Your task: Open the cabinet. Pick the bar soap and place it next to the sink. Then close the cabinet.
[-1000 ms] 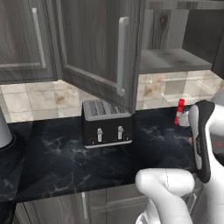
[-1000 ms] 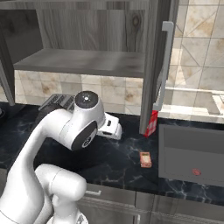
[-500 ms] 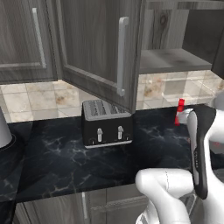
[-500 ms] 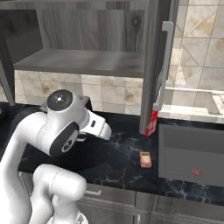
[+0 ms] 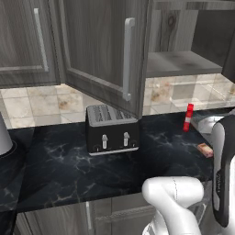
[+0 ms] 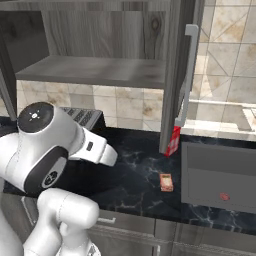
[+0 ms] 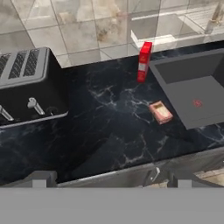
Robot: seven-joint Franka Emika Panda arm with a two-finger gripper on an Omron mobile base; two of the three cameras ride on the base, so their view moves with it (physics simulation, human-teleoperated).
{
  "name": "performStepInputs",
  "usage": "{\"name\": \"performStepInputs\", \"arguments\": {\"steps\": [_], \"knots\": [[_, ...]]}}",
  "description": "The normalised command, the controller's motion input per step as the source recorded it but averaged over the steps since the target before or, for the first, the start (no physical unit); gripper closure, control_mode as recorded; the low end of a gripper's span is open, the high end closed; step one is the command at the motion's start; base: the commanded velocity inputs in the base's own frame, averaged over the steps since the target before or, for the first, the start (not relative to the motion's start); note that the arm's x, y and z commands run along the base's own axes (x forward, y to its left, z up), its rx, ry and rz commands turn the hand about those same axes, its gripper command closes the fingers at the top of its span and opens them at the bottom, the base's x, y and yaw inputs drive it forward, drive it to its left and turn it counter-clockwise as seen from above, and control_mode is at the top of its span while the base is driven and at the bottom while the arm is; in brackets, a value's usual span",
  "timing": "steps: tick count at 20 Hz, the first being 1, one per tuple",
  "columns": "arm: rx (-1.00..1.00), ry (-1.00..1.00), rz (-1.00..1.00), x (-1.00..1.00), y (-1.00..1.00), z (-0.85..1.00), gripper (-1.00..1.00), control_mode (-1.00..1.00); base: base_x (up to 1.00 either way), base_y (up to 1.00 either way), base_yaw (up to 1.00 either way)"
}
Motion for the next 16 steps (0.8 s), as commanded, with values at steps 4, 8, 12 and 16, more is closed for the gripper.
{"name": "performStepInputs", "arguments": {"steps": [4,8,12,16], "knots": [[-0.03,-0.03,0.0,-0.75,0.12,0.68,-1.0,-1.0,0.0,0.0,0.0],[-0.01,-0.06,0.0,-0.68,0.24,0.64,-1.0,-1.0,0.0,0.0,0.0],[0.0,-0.11,0.0,-0.75,0.27,0.59,-1.0,-1.0,0.0,0.0,0.0],[-0.01,-0.16,0.0,-0.49,0.38,0.52,-1.0,-1.0,0.0,0.0,0.0]]}}
